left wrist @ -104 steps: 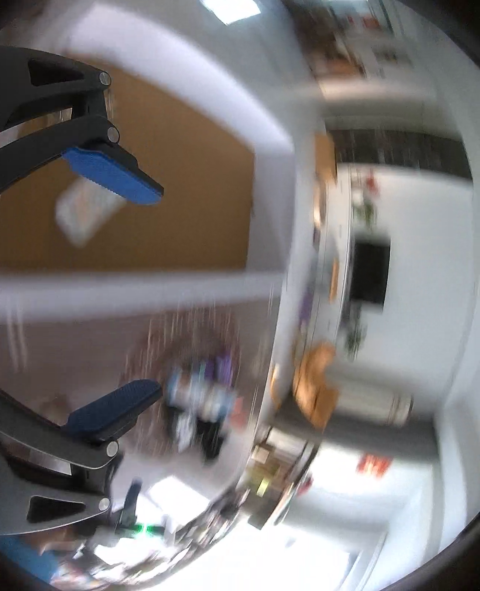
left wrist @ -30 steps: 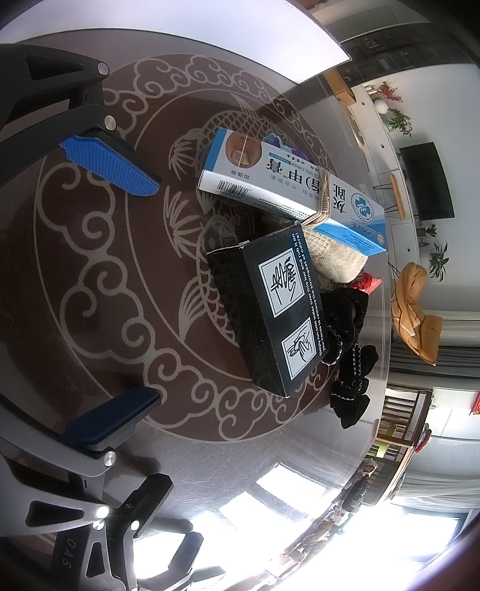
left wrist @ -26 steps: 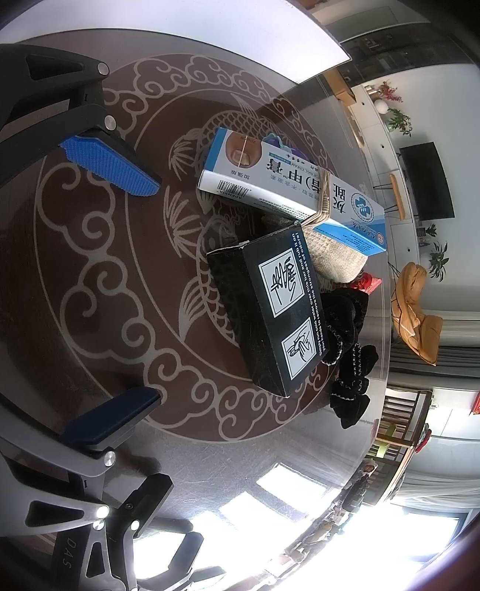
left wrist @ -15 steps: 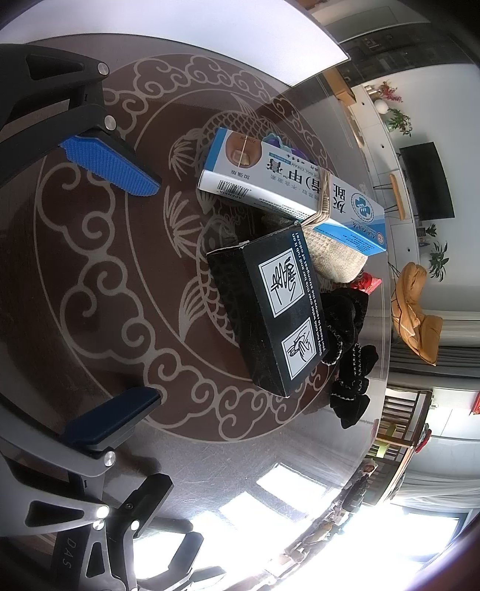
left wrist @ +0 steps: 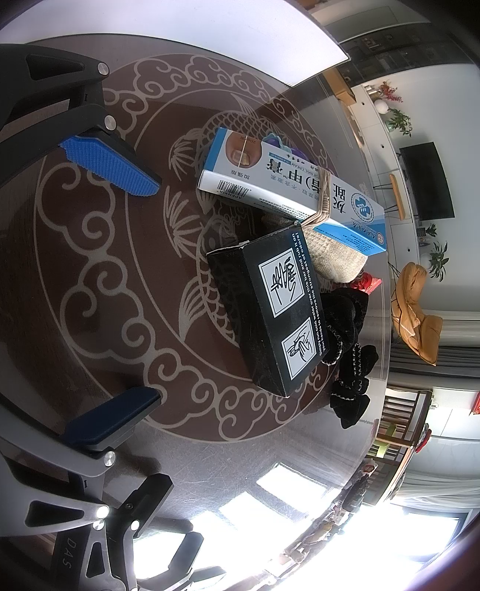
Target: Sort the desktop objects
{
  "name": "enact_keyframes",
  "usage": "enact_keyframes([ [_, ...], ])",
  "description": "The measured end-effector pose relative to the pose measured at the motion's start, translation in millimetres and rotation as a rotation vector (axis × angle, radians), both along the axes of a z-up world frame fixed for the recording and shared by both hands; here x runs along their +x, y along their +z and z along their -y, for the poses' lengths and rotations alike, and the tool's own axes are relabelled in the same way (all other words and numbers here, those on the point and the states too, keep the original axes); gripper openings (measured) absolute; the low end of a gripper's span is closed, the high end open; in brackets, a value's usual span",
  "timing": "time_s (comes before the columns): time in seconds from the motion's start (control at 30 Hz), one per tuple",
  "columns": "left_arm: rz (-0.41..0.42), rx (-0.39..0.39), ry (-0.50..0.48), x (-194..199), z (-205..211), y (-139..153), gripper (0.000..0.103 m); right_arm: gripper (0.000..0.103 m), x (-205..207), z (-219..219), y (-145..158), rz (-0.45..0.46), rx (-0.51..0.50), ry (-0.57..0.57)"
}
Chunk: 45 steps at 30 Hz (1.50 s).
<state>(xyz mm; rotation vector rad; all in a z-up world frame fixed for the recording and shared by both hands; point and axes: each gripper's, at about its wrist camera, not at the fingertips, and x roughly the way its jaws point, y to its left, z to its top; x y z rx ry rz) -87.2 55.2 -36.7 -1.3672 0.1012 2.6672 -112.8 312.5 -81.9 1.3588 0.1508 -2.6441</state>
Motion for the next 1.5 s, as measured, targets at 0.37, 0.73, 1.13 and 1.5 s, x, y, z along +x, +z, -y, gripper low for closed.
enact_keyframes([
  [0.37,0.031,-0.009,-0.055,19,8,1,0.103,0.103,0,0,0,0.0,0.0,0.0],
  [0.73,0.014,-0.005,-0.115,53,60,0,0.103,0.103,-19,26,34,-0.031,-0.154,0.118],
  [1.13,0.015,-0.001,-0.116,54,59,0,0.103,0.103,-104,148,26,0.03,-0.065,0.238],
  [1.5,0.014,-0.004,-0.113,55,60,1,0.103,0.103,-40,58,43,-0.055,-0.051,0.255],
])
